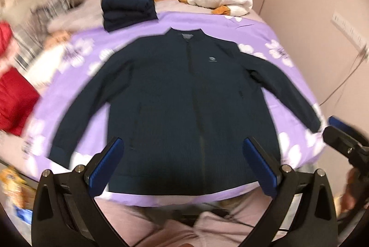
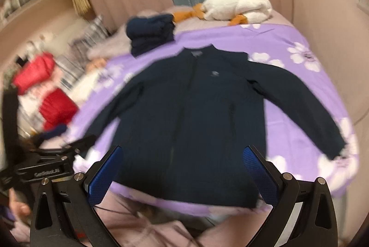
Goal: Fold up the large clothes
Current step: 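Grasp the cuff of the jacket sleeve with the right tool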
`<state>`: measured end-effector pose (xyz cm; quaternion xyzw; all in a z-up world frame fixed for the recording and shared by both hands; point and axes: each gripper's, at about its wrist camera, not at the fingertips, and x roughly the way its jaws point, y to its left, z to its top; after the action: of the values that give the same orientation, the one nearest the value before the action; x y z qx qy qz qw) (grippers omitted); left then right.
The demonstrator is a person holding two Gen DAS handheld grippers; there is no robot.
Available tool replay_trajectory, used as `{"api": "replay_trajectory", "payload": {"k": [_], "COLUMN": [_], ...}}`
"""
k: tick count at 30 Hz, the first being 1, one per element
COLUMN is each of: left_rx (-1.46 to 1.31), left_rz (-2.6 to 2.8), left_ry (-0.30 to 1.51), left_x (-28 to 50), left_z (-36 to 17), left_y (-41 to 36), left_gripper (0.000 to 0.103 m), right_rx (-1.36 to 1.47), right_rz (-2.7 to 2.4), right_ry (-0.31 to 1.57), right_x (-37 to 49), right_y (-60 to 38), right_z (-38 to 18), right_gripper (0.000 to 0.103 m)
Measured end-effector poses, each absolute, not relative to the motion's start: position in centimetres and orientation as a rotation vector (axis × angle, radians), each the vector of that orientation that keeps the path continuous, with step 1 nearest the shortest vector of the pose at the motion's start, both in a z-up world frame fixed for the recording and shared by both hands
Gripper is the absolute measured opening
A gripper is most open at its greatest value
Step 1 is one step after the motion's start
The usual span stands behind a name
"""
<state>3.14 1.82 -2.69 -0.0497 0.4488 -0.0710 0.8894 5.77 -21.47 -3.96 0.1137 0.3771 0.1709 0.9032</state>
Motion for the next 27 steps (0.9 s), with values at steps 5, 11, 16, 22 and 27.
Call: {"api": "replay_trajectory", "payload": {"k": [5,11,16,22,27], "left_rx": [-0.305,-0.466,-0.547,-0.532,-0.516], "left_rz": [-0.193,-0.239,-0.217,-0.181,-0.150], "left_ry": [1.056,1.025,1.019,0.983,0.945], "left_x": [5.9,8.4,10.7,13.1,13.3], "left_z": [-7.1,-9.3,-10.1,-10.1,-9.9], "left_y": [3.8,5.3,5.7,5.4,5.8], "left_gripper": [0.103,0.103,0.103,0.103,0.103], "right_rx": [0.633,0.648,0.842,0.958,1.073], "right_rz": [0.447,0.241,0.079,-0.064,-0.158], "right_ry": [0.807,0.788,0.757,0.781,0.628], "right_x": [8.2,9.9,10.3,12.5,13.8], "right_y": [-28.0,-33.6,-39.0,-41.5,-43.4], "right_z": [-10.7,-16.3,-20.3,-23.3,-24.5], "right_gripper": [0.102,0.102,0.102,0.102,0.102]}}
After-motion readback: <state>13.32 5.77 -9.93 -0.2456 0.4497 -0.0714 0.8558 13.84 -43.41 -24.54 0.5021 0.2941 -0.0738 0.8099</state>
